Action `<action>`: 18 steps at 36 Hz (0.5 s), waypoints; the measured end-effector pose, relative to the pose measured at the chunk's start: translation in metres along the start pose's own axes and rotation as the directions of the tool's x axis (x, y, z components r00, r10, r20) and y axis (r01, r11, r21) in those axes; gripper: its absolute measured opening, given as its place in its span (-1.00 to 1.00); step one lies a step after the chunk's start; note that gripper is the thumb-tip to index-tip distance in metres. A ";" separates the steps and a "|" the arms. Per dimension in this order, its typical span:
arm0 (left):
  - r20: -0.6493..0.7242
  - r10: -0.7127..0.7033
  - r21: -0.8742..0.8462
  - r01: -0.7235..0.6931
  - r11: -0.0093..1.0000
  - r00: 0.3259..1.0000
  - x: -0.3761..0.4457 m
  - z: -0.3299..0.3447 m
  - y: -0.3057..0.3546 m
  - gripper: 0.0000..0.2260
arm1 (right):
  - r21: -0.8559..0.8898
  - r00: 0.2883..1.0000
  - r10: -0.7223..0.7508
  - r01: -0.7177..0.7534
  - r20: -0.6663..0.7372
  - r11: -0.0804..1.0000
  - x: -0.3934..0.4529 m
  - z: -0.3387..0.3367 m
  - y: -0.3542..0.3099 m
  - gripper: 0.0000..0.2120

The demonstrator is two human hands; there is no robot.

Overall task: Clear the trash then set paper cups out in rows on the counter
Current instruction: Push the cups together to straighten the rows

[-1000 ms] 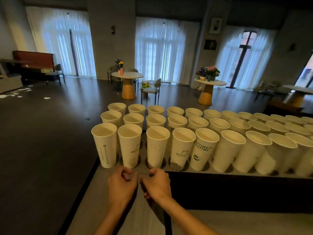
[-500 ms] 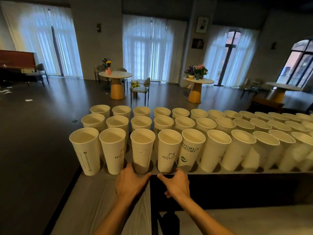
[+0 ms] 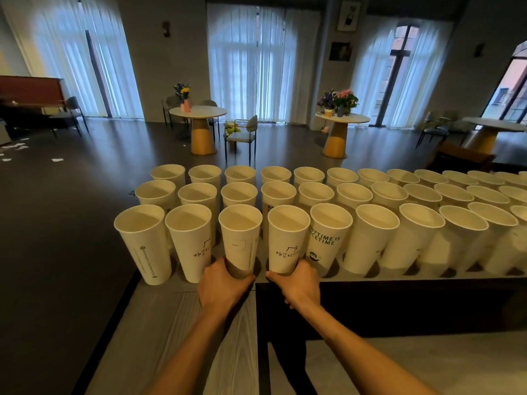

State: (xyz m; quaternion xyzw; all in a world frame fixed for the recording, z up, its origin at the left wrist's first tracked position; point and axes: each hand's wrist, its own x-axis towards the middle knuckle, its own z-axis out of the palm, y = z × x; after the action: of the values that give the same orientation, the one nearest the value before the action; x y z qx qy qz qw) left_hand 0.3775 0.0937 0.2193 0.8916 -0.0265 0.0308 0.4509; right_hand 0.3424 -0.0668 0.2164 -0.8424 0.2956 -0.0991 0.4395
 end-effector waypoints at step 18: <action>-0.031 -0.099 0.106 0.102 0.989 0.995 -0.002 0.002 -0.005 -0.35 | -0.053 0.997 -0.059 0.061 0.046 0.997 0.009 0.009 0.006 -0.36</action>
State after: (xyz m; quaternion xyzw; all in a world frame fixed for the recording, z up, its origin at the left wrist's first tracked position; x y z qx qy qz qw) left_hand 0.3755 0.0951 0.2135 0.9142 0.0259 0.0210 0.4038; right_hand 0.3505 -0.0687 0.2054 -0.8644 0.2631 -0.0856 0.4198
